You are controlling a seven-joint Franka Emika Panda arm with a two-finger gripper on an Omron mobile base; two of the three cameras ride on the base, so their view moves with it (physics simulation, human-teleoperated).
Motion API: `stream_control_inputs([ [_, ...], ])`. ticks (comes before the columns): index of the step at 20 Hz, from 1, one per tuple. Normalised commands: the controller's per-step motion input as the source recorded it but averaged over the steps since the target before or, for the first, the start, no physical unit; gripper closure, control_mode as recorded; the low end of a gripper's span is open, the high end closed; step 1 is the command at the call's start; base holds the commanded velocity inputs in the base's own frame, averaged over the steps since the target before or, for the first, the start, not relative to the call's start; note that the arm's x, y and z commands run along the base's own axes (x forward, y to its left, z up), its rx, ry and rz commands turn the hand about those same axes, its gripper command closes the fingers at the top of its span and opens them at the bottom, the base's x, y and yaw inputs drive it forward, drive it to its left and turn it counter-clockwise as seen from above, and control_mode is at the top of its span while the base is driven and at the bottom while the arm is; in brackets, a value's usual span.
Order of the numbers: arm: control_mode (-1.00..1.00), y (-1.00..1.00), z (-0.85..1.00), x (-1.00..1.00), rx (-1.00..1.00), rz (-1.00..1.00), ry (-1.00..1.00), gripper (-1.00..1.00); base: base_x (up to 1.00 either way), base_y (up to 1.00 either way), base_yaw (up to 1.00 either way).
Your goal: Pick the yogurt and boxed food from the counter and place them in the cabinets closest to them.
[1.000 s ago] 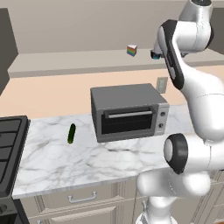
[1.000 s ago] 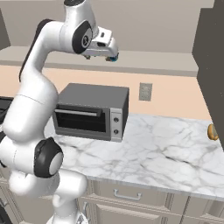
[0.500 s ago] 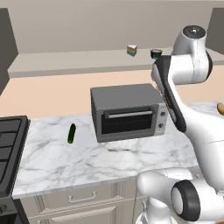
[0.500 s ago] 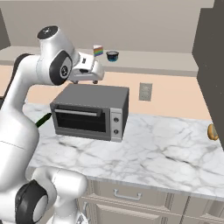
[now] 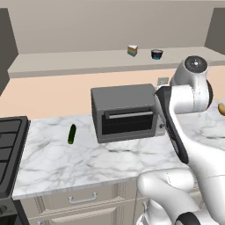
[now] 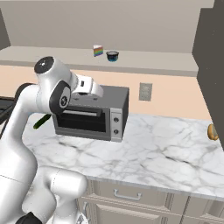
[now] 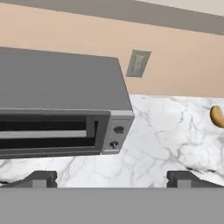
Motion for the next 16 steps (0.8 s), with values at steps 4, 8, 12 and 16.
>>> stream_control_inputs([
  [4,-1.00,0.00,0.00,0.00,0.00,0.00,0.00,-1.00,0.00,0.00,0.00],
  [8,1.00,0.00,0.00,0.00,0.00,0.00,0.00,-1.00,-0.09,0.00,0.00],
  [12,1.00,0.00,0.00,0.00,0.00,0.00,0.00,-1.00,-0.40,0.00,0.00],
  [16,1.00,0.00,0.00,0.00,0.00,0.00,0.00,-1.00,-0.62,0.00,0.00],
])
